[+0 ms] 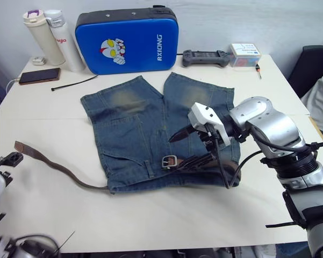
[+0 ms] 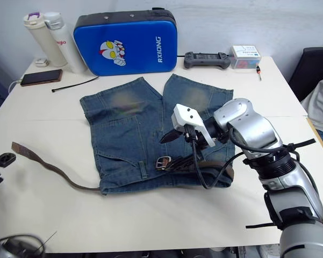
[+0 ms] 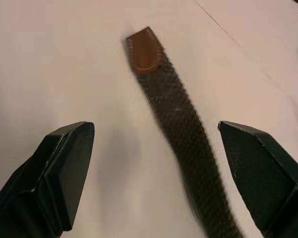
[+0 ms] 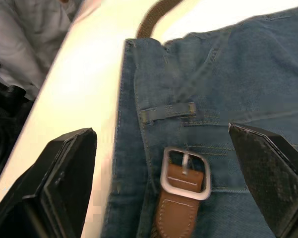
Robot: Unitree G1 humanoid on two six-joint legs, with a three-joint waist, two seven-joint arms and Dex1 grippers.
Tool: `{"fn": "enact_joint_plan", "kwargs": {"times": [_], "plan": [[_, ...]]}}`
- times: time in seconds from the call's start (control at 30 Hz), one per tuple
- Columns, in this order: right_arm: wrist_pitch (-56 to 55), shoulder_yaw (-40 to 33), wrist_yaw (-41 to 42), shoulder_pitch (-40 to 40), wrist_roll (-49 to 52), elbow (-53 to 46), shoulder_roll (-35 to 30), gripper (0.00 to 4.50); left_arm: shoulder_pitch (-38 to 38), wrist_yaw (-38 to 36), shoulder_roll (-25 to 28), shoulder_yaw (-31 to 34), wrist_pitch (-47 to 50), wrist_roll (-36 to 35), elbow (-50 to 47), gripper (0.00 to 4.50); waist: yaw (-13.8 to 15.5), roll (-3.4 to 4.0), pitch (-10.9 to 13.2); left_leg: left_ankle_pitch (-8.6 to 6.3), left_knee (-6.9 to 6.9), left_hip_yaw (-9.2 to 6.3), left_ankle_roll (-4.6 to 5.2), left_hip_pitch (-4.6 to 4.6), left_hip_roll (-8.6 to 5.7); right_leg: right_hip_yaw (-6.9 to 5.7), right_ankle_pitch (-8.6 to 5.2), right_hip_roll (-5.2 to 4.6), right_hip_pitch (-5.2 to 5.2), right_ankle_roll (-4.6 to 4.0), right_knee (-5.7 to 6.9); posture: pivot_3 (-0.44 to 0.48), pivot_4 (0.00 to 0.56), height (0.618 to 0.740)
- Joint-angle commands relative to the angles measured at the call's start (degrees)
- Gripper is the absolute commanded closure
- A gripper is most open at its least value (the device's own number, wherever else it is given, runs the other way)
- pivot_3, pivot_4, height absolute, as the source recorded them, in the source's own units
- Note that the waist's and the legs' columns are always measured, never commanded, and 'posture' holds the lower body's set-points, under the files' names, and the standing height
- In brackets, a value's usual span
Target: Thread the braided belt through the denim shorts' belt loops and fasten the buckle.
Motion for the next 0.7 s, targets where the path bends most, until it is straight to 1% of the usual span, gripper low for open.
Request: {"fn": "enact_joint_plan", "kwargs": {"times": [0.03,0.1,0.2,0.27,0.3,0.37,0.4,0.43,0.47,0.5,0.53,0.57,0.6,0.63,0.67,0.7], "plan": [[-0.08,-1.79,-1.67,0.23,-0.34,-2.1,-0.85,0.0,-5.96,4.35,-1.34,-1.61,-0.51,5.01,2.24,0.11,-0.04,-0.05,-0.01,0.0,0.0,0.0,0.0,-0.01,0.0,-0.01,0.0,0.01,-0.01,0.0,0.02,0.0,0.15,0.74],[0.24,-2.4,-2.79,0.96,-0.45,-3.35,-1.59,0.0,-9.91,5.93,-3.21,-2.28,-0.51,9.84,5.81,0.11,-0.03,-0.06,-0.01,0.0,-0.01,0.01,-0.01,-0.02,0.0,-0.02,0.0,0.01,-0.02,0.0,0.04,0.0,0.15,0.74],[1.29,-3.37,-5.06,1.95,-0.31,-5.3,-2.08,0.0,-12.18,8.46,-5.18,-5.81,-1.26,17.7,11.35,0.11,-0.49,-0.06,-0.01,0.0,-0.03,0.03,-0.02,-0.02,0.0,-0.02,0.01,0.02,-0.03,0.01,0.08,0.0,0.15,0.74],[2.28,-4.08,-6.75,2.21,-0.1,-6.23,-2.13,0.0,-12.7,9.7,-5.8,-7.14,-0.75,21.96,13.37,0.64,-0.76,-0.06,-0.01,0.0,-0.03,0.04,-0.02,-0.02,0.01,-0.01,0.01,0.03,-0.03,0.01,0.14,0.0,0.15,0.74],[3.21,-4.55,-7.92,2.38,0.0,-6.72,-2.23,0.0,-13.28,9.39,-6.19,-7.22,-0.72,23.35,13.65,0.81,-0.82,-0.04,-0.02,0.01,-0.04,0.05,-0.05,0.0,0.02,-0.01,0.01,0.03,-0.04,0.01,0.14,0.0,0.15,0.74],[4.46,-5.04,-9.38,2.67,0.07,-7.39,-2.51,0.0,-14.25,8.15,-6.53,-7.21,-0.66,25.39,13.57,1.58,-0.77,-0.04,-0.02,0.04,-0.05,0.07,-0.09,0.04,0.02,0.01,0.01,0.03,-0.06,0.01,0.14,0.0,0.15,0.74],[4.77,-5.17,-9.85,2.77,-0.08,-7.56,-2.71,0.0,-14.6,7.88,-6.19,-7.87,-1.13,26.68,13.51,2.1,-0.74,-0.04,-0.02,0.04,-0.05,0.07,-0.1,0.05,0.02,0.01,0.01,0.03,-0.06,0.01,0.13,0.0,0.15,0.74],[5.23,-5.34,-10.17,2.91,-0.08,-7.8,-2.94,0.0,-14.07,7.16,-5.06,-10.09,-2.09,27.62,13.05,2.48,-0.7,-0.04,-0.02,0.04,-0.05,0.07,-0.1,0.05,0.02,0.01,0.01,0.03,-0.06,0.01,0.13,0.0,0.15,0.74],[5.57,-5.43,-10.44,3.01,0.0,-7.99,-3.13,0.0,-13.69,6.43,-4.27,-11.73,-2.77,28.5,12.69,2.96,-0.67,-0.05,-0.02,0.04,-0.05,0.07,-0.1,0.05,0.01,0.01,0.01,0.03,-0.06,0.01,0.12,0.0,0.15,0.74],[5.8,-5.47,-10.76,3.05,0.0,-8.06,-3.29,0.0,-11.32,1.11,-1.43,-17.15,-4.31,26.38,11.57,3.4,-0.65,-0.05,-0.02,0.04,-0.05,0.06,-0.1,0.04,0.01,0.01,0.01,0.03,-0.06,0.01,0.11,0.0,0.15,0.74],[5.97,-5.48,-11.01,3.07,0.04,-8.14,-3.4,0.0,-9.63,-3.01,0.5,-20.93,-5.32,24.9,10.78,3.85,-0.71,-0.06,-0.01,0.05,-0.05,0.06,-0.11,0.04,0.01,0.01,0.01,0.03,-0.06,0.01,0.11,0.0,0.15,0.74],[5.86,-5.66,-11.46,3.03,0.01,-8.1,-3.33,0.0,-7.5,-10.52,3.67,-26.8,-7.41,21.68,8.93,4.31,-0.77,-0.08,0.0,0.04,-0.05,0.05,-0.12,0.04,0.01,0.0,0.01,0.03,-0.07,0.01,0.13,0.0,0.15,0.74],[5.76,-5.78,-11.8,2.99,0.03,-8.07,-3.3,0.0,-6.01,-15.87,5.91,-30.81,-9.06,19.64,7.73,4.47,-0.79,-0.1,0.02,0.05,-0.07,0.05,-0.13,0.03,0.02,0.0,0.01,0.03,-0.08,0.01,0.15,0.0,0.15,0.74],[5.4,-5.99,-12.23,2.99,-0.05,-7.96,-3.22,0.0,-4.89,-21.65,8.54,-35.32,-11.35,17.75,5.54,4.47,-0.8,-0.1,0.02,0.05,-0.07,0.05,-0.14,0.02,0.02,-0.01,0.01,0.03,-0.1,0.0,0.14,0.0,0.15,0.74],[5.14,-6.12,-12.54,2.99,-0.07,-7.88,-3.19,0.0,-3.99,-25.81,10.53,-38.43,-13.22,16.62,4.2,4.47,-0.76,-0.11,0.02,0.05,-0.08,0.03,-0.15,-0.02,0.03,0.0,0.01,0.03,-0.1,-0.01,0.08,0.0,0.15,0.74],[3.47,-6.22,-13.4,2.99,-1.01,-7.66,-3.13,0.0,-2.68,-30.03,14.84,-44.0,-16.24,17.15,1.76,4.47,-0.61,-0.1,0.02,0.05,-0.08,0.02,-0.15,-0.02,0.02,-0.01,0.01,0.02,-0.08,-0.02,0.01,0.0,0.15,0.74]]}}
